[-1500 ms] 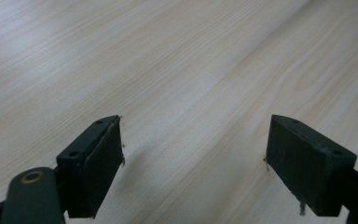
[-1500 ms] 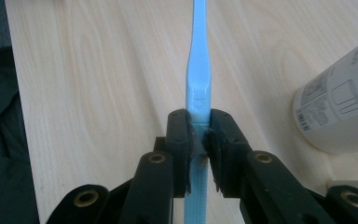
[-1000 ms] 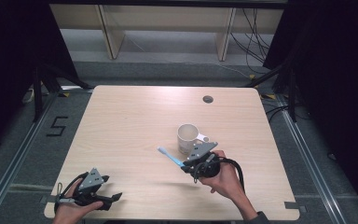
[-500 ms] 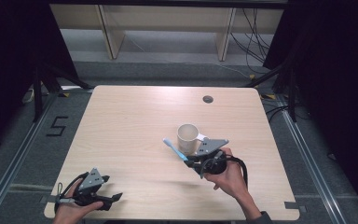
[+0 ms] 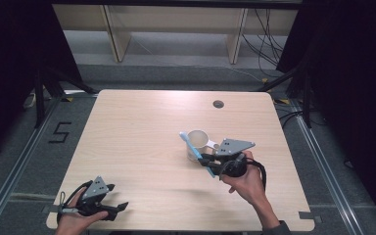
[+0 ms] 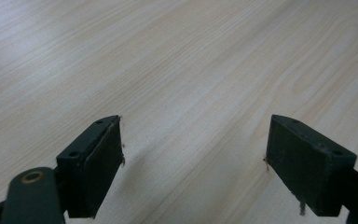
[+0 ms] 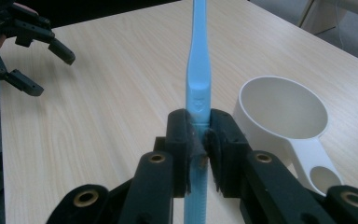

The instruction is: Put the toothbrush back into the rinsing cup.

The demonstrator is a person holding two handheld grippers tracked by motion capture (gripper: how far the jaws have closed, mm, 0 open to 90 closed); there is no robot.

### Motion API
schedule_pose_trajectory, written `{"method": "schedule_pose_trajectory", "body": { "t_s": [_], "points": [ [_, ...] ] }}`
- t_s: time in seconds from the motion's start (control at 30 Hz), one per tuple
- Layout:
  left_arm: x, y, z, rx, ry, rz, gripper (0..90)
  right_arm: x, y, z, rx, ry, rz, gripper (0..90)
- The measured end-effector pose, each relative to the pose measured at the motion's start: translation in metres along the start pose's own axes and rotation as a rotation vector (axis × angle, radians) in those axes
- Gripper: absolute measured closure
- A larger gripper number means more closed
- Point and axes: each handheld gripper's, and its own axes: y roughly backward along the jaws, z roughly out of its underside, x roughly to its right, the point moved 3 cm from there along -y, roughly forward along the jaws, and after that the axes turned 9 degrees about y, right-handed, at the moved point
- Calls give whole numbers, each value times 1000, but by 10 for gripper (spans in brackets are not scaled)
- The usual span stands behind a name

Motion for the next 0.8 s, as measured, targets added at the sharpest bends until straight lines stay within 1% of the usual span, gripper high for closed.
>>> {"method": "schedule_pose_trajectory", "body": {
  "t_s": [0.03, 0.07, 0.1, 0.13, 0.17, 0.2, 0.23, 0.27, 0.3, 0.33, 0.37, 0.43, 0.47, 0.5, 0.53, 0.57, 0.6, 0.63, 0.67, 0.7, 0.73, 0.77, 0.8],
  "points": [
    [0, 0, 0, -1, 1, 0, 180, 1, 0, 0, 9, -6, 2, 789],
    [0, -1, 0, 1, 5, -1, 180, 2, 2, 0, 9, 0, 10, 789],
    [0, -1, 0, 4, 5, 3, 180, 4, 3, 0, 9, -10, 1, 789],
    [0, -1, 0, 2, 6, 6, 180, 4, 4, -1, 14, -20, 1, 789],
    [0, 0, 0, -2, -2, 2, 180, 6, 5, -1, 23, -8, 18, 789],
    [0, 0, 0, -2, -2, 3, 180, 7, 7, -1, 31, -15, 24, 789],
    [0, 0, 0, 2, 2, 0, 180, 7, 8, -2, 25, -22, 16, 788],
    [0, 0, 0, 1, 3, 0, 180, 8, 9, -2, 36, -28, 25, 788],
    [0, 0, 0, 1, 3, 0, 180, 10, 11, -2, 38, -17, 32, 789],
    [0, 0, 0, 1, 2, 0, 180, 11, 12, -3, 45, -34, 31, 789],
    [0, 0, 0, -1, -2, 1, 180, 13, 12, -3, 70, -23, 54, 789],
    [0, 0, 0, -2, 0, 3, 180, 15, 14, -3, 60, -44, 39, 789],
    [0, 0, 0, -2, 2, 3, 180, 17, 15, -4, 79, -37, 64, 789],
    [0, -1, 0, 1, 6, 9, 180, 19, 16, -3, 77, -29, 60, 789],
    [0, -1, 0, -4, 7, 5, 180, 21, 17, -3, 78, -39, 67, 789],
    [1, -1, 0, 4, 17, 3, 180, 22, 18, -3, 79, -43, 73, 789],
    [0, -1, 0, 3, 10, 7, 180, 26, 20, -3, 90, -49, 80, 789],
    [0, -1, 0, 2, 8, 5, 180, 27, 22, -3, 89, -66, 79, 789],
    [0, 0, 0, -3, 0, 5, 180, 29, 23, -3, 96, -74, 94, 789],
    [0, 0, 0, -4, 1, 4, 180, 32, 25, -3, 98, -73, 95, 789],
    [0, -1, 0, 2, 4, 5, 180, 33, 26, -3, 103, -93, 102, 789],
    [0, -1, 0, 2, 6, 6, 180, 37, 27, -3, 106, -77, 111, 789],
    [0, -1, 0, 1, 7, 6, 180, 38, 26, -3, 118, -86, 120, 789]
  ]
}}
